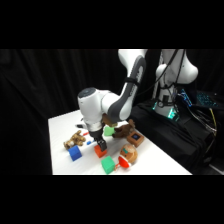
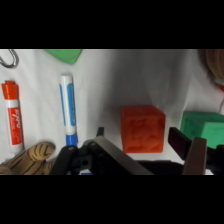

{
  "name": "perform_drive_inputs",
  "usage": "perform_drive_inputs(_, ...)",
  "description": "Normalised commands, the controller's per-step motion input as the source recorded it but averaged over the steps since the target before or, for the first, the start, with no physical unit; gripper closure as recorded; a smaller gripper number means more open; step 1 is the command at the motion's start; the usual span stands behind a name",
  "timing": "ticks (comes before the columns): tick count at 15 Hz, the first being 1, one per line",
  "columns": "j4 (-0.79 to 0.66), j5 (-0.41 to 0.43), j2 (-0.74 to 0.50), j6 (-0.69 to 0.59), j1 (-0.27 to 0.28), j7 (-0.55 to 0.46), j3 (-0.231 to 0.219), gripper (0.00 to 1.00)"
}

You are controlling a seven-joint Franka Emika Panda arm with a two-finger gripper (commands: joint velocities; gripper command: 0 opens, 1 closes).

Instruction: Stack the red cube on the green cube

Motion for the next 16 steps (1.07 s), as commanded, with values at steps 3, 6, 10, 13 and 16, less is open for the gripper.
perform_drive_inputs(3, 0.17, -0.002, 0.13, 0.04, 0.004, 0.02, -0.003, 0.00)
perform_drive_inputs(6, 0.17, 0.011, 0.15, 0.04, 0.000, 0.01, 0.008, 0.00)
perform_drive_inputs(10, 0.16, 0.013, 0.14, 0.04, 0.006, 0.02, 0.010, 0.00)
perform_drive_inputs(13, 0.17, 0.032, 0.11, 0.04, -0.004, 0.02, 0.015, 0.00)
perform_drive_inputs(16, 0.15, 0.041, 0.08, 0.08, 0.007, 0.07, -0.001, 0.28)
